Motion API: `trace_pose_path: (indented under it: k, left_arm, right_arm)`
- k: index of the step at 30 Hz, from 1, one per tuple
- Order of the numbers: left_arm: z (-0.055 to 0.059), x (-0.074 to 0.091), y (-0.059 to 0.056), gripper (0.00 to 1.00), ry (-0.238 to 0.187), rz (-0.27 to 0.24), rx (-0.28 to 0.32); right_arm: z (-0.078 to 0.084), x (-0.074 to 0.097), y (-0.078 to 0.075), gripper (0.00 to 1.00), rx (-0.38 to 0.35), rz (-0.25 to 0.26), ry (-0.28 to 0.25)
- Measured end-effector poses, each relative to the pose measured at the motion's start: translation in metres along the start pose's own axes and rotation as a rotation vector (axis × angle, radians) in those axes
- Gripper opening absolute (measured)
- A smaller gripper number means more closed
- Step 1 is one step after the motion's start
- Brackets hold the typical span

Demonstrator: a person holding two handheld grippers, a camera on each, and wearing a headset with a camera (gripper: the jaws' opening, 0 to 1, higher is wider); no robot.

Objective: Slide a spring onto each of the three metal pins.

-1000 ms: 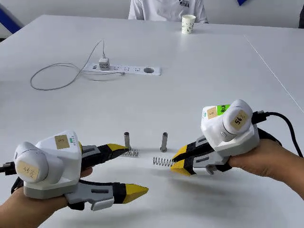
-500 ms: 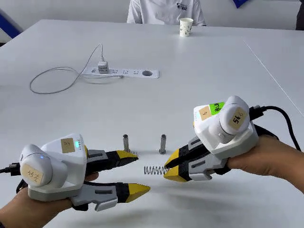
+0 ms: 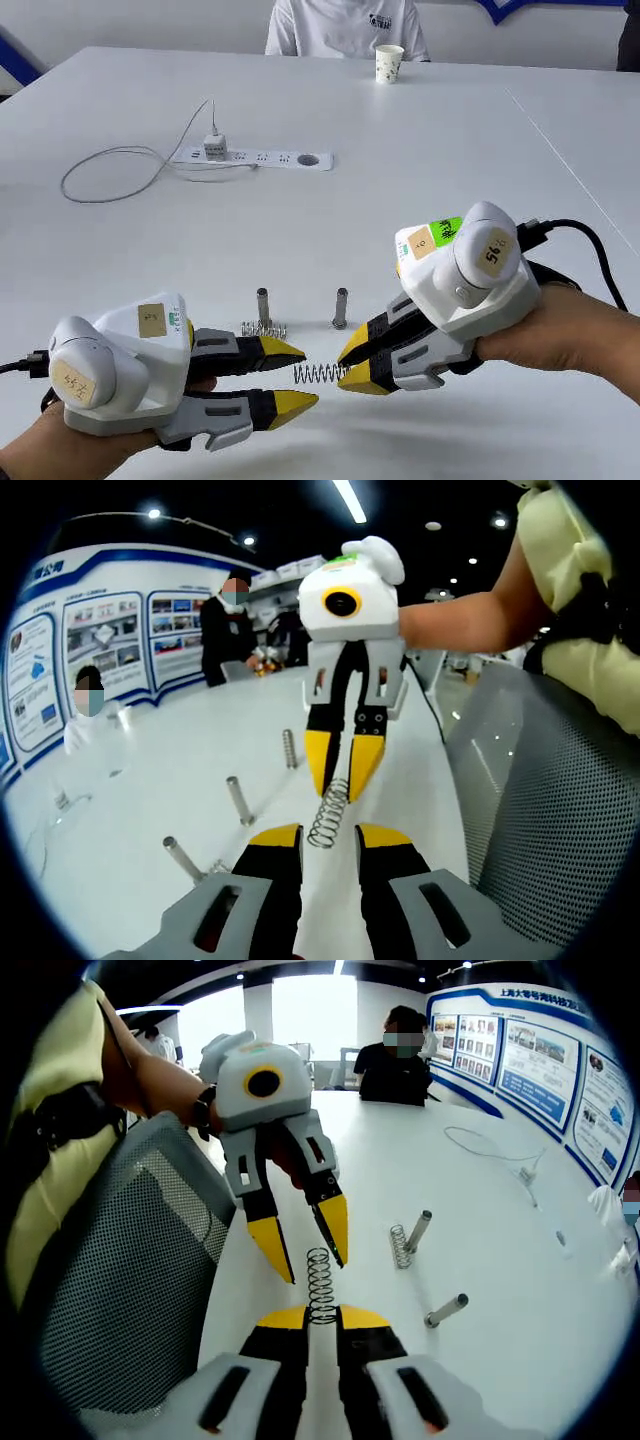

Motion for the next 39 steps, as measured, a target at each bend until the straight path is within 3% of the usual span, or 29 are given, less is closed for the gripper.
trace_pose_path:
  k: [8, 17, 39]
  left_arm:
    - [0.000, 0.001, 0.001, 0.13, 0.000, -0.005, -0.016]
    - [0.000, 0.001, 0.002, 0.12, 0.002, -0.003, -0.019]
    - [-0.008, -0.002, 0.001, 0.12, -0.016, -0.007, -0.022]
  right_arm:
    - [-0.006, 0.006, 0.003, 0.11, 0.004, -0.002, -0.002]
    - [-0.021, 0.012, 0.005, 0.11, 0.030, 0.015, -0.033]
    - [-0.052, 0.010, 0.008, 0.11, 0.072, 0.032, -0.159]
Point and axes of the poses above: the centre of the closed fingertips' face, and the gripper's own axes: x roughly backward along the fingers, y roughly to its left, z roughly out of its underside, the point moved 7 cm from there along x, roughly backward along the fingers, and after that the axes turned 4 degrees about y, right-handed, at the moved point
